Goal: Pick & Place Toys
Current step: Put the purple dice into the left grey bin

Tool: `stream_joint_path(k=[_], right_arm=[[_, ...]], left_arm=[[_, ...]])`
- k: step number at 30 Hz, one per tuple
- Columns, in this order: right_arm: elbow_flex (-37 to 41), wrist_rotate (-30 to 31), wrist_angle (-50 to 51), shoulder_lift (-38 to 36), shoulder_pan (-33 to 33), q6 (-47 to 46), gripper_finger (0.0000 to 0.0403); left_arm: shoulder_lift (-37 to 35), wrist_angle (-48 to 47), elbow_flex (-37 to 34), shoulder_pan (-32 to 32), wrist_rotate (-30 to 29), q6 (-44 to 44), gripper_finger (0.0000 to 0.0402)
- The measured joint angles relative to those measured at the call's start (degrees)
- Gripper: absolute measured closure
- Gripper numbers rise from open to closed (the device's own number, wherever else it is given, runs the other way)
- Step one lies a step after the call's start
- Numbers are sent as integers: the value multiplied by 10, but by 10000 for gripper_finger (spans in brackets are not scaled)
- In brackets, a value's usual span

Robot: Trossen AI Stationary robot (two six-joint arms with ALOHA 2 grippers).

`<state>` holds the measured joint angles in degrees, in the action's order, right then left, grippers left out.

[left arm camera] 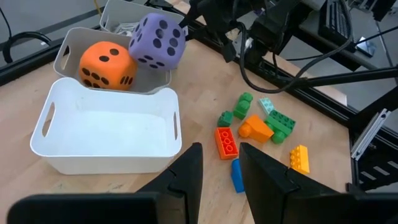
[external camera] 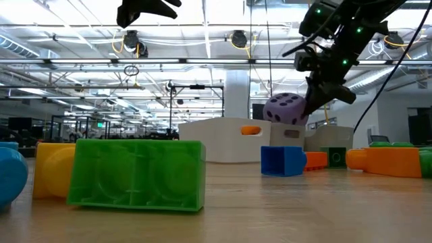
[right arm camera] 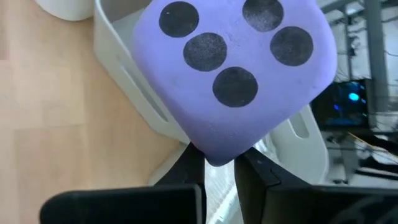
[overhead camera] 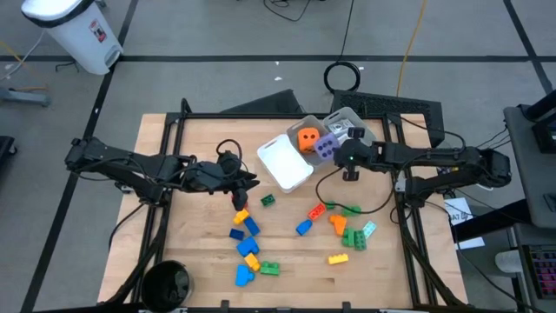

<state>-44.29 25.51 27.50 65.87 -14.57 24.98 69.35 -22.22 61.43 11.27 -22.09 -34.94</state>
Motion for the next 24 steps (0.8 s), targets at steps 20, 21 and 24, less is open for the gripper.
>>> stream_joint_path(k=[20,21,24], right_arm=[[1,-35,-66,1,8,9,369],[1,-35,-78,1,8,-8,380],[1,-35,-101,1,8,-31,396]], left_arm=[[0,0,0,0,0,2,289],[0,0,0,0,0,2,289],[0,0,0,0,0,2,289]])
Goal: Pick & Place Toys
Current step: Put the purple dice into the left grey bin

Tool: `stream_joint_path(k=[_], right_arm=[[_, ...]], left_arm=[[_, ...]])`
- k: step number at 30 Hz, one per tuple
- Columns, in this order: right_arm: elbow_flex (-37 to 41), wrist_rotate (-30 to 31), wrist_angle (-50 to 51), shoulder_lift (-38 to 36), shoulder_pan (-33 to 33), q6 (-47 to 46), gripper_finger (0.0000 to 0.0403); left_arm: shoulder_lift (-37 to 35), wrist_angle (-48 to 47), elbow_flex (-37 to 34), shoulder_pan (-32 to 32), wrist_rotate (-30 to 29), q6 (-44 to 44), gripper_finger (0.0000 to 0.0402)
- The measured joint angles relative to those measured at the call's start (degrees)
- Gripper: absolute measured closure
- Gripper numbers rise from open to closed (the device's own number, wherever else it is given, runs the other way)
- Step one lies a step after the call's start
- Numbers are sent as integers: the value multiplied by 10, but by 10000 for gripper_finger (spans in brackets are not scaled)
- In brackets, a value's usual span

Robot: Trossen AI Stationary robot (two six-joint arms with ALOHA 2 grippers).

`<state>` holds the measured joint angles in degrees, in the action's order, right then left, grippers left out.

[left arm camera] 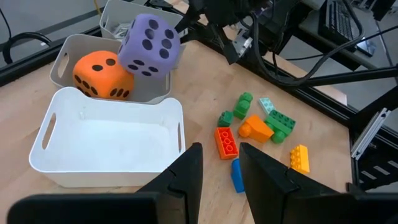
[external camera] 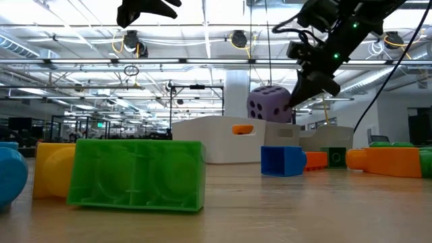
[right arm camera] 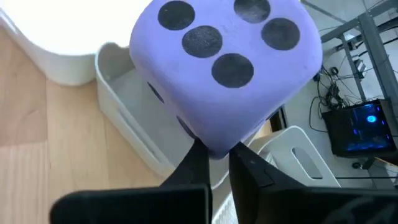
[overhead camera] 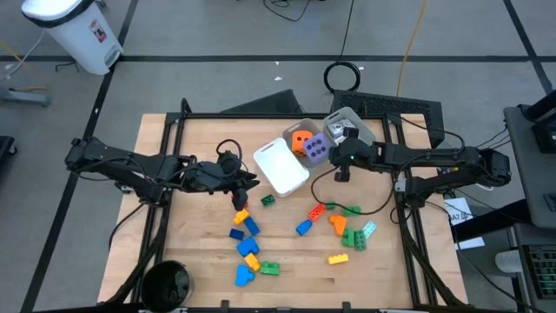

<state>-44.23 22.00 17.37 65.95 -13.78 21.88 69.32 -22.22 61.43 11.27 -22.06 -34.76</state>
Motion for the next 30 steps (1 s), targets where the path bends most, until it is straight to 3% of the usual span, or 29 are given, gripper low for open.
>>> stream_joint_path(k=[8,13,20,30], right_arm=[[0,9,25,-5,0,51,400],[0,56,29,-28,0,60,401],[0,15,89,-40,0,14,403],[0,-2,53,11,-1,28,402]], left_arm=[[0,0,0,0,0,0,289],[0,0,0,0,0,0,289],[0,2,0,0,-2,0,289],[0,26,0,0,-5,0,289]])
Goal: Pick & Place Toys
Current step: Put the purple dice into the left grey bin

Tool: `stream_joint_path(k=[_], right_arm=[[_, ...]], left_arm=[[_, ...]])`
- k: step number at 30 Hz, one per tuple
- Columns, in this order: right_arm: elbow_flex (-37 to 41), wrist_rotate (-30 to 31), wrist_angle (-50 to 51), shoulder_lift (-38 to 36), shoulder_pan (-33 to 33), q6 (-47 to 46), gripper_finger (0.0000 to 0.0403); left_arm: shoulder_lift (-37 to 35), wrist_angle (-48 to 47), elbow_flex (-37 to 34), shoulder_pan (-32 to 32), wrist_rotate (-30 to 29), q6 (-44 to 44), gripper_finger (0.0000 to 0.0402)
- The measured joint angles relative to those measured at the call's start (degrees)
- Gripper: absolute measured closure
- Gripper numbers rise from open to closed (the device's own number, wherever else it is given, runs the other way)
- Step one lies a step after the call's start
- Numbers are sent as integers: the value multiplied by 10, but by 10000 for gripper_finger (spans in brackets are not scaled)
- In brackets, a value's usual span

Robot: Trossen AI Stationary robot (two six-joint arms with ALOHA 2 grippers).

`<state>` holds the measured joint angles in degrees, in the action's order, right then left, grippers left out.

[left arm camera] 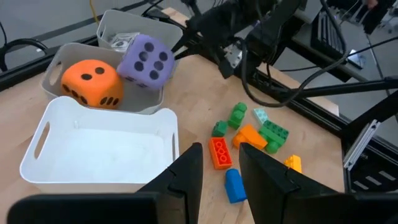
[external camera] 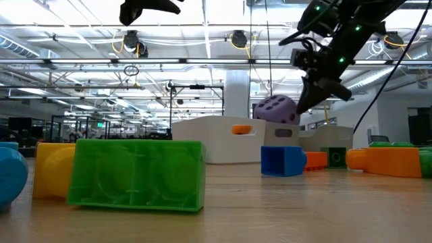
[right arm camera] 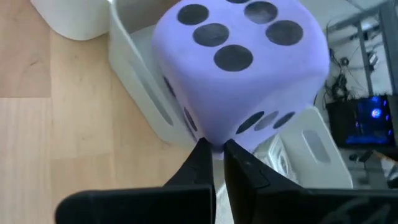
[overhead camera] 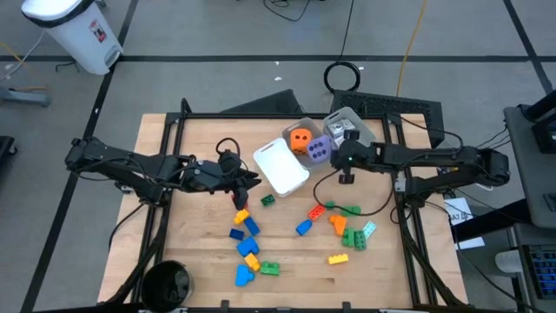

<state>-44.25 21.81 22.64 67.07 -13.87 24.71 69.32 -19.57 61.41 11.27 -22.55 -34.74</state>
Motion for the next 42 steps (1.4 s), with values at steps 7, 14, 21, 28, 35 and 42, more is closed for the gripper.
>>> stream_joint_path(k=[7,14,21,28,35,42], right_arm=[[0,-56,-51,22,0,40,401],[0,-53,-14,21,-3,62,401],[0,-41,-13,12,3,60,402],[0,-4,-147,-11,4,20,403],[-1,-117,-181,53,-43,-15,403],[-1,-113,-134,110,-57,-17,403]], left_arm=[[0,0,0,0,0,4,289],[0,0,0,0,4,15,289],[0,-1,0,0,5,16,289],[0,-1,0,0,4,16,289],[0,-1,0,0,2,14,289],[0,-3,0,0,2,17,289]])
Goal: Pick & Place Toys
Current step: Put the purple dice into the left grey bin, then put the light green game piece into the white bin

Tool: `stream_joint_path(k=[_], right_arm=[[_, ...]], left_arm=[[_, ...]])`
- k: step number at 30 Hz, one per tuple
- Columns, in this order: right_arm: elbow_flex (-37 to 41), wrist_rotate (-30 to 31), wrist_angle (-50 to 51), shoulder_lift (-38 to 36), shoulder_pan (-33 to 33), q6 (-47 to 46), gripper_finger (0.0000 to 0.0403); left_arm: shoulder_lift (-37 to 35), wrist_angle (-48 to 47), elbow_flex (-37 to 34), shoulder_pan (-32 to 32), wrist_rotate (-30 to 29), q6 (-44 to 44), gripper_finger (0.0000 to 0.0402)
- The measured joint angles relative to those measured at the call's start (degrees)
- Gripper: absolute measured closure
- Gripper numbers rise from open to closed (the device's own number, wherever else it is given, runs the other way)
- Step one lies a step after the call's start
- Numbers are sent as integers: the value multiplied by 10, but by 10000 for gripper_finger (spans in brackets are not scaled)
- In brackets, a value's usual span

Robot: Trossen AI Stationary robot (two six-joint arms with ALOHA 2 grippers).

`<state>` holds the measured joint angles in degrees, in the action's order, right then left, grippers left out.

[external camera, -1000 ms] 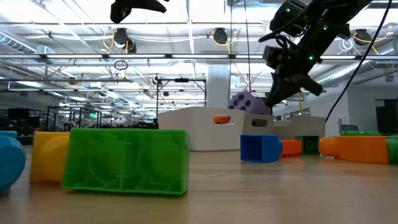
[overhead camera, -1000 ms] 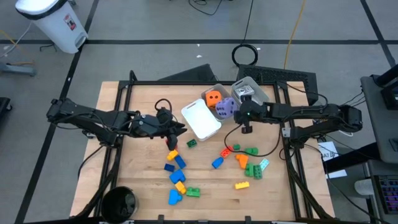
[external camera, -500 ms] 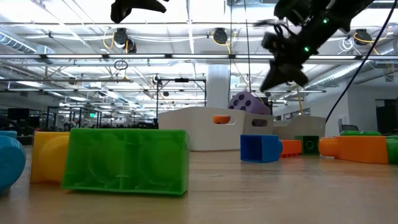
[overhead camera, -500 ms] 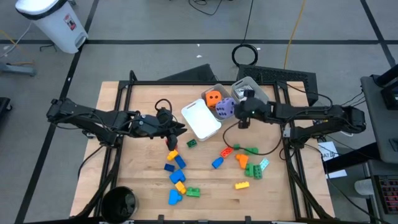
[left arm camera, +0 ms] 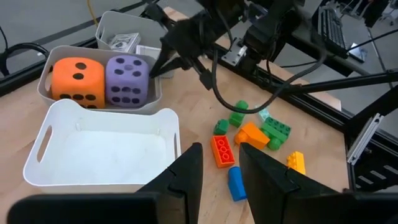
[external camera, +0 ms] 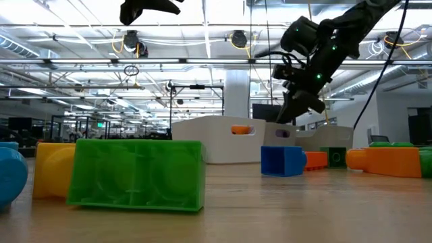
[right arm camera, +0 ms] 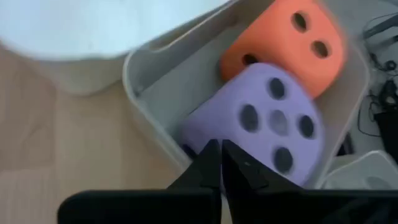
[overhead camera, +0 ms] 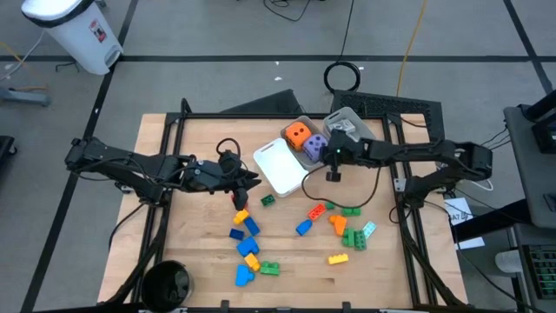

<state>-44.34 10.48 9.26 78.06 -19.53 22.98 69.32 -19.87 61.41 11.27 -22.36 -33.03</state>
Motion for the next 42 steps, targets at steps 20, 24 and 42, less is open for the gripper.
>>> stream_joint_path(k=[20,24,42], right_arm=[[1,-44,-13,-194,119,-107,402],[1,-114,-48,-219,153,-167,386],[1,-120,341,-231,379,-361,96]], left_arm=[[9,-6,0,0,-2,31,289],[23,7,0,0,-3,46,289],[94,4,0,-4,0,56,288]])
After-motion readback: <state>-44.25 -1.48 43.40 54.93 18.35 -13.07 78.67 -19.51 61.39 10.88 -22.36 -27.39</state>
